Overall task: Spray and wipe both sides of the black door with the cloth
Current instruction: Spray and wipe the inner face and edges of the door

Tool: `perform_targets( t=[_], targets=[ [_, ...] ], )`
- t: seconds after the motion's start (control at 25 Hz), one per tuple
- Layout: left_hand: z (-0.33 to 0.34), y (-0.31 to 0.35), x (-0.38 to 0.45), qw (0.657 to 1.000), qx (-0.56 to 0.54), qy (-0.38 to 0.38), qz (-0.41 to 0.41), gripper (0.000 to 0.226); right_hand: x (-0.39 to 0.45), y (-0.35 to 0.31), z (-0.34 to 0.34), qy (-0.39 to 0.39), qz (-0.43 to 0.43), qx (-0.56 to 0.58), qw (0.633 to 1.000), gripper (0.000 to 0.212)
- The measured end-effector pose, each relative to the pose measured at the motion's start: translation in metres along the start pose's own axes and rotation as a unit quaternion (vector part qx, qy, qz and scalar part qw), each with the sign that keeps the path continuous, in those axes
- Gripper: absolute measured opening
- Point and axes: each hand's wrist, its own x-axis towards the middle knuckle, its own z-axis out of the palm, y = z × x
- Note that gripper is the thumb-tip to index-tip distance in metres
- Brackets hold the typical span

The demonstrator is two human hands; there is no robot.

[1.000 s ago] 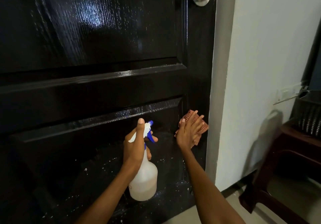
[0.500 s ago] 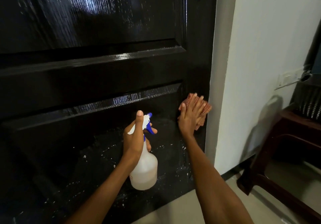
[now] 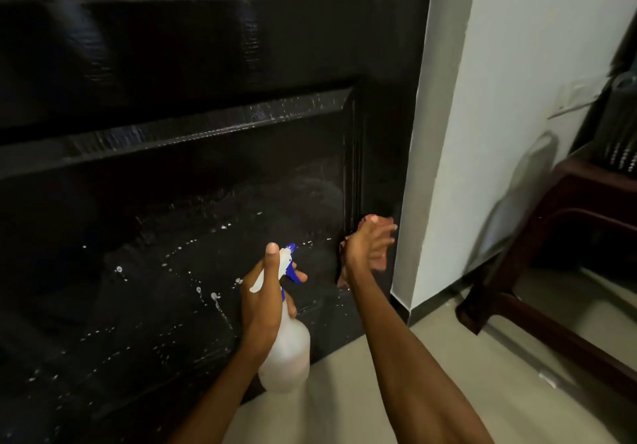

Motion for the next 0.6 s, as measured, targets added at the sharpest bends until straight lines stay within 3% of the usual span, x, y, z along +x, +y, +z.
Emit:
perform_targets(
  t=[0.08,0.2,0.28,0.36,0.44,0.52,0.6],
  targets=[
    [0.005,-0.003,-0.003,1.000,-0.015,-0.009,0.004,0.075,-0.012,-0.034,0.007,-0.030,-0.145,-0.047,0.988,0.063],
    [0.013,-0.004,-0.001,1.000,-0.006,-0.019,0.022,0.076,-0.002,-0.048,0.005,-0.036,-0.336,-0.122,0.933,0.063],
    [0.019,-0.008,0.001,1.000,-0.013,-0.018,0.021,0.074,0.016,-0.021,-0.003,-0.016,-0.361,-0.160,0.919,0.064],
    [0.023,-0.012,0.007,1.000,-0.025,0.001,-0.001,0.056,0.036,0.023,-0.012,0.018,-0.258,-0.139,0.956,0.070],
    [0.028,-0.022,0.010,0.999,-0.040,0.013,-0.020,0.039,0.055,0.066,-0.020,0.040,-0.092,-0.083,0.992,0.071],
    [0.033,-0.030,0.010,0.999,-0.034,0.014,-0.032,0.039,0.070,0.094,-0.029,0.038,0.047,-0.034,0.998,0.072],
    [0.036,-0.035,0.010,0.998,-0.036,0.032,-0.042,0.043,0.073,0.096,-0.029,0.012,0.085,-0.034,0.996,0.082]
  ],
)
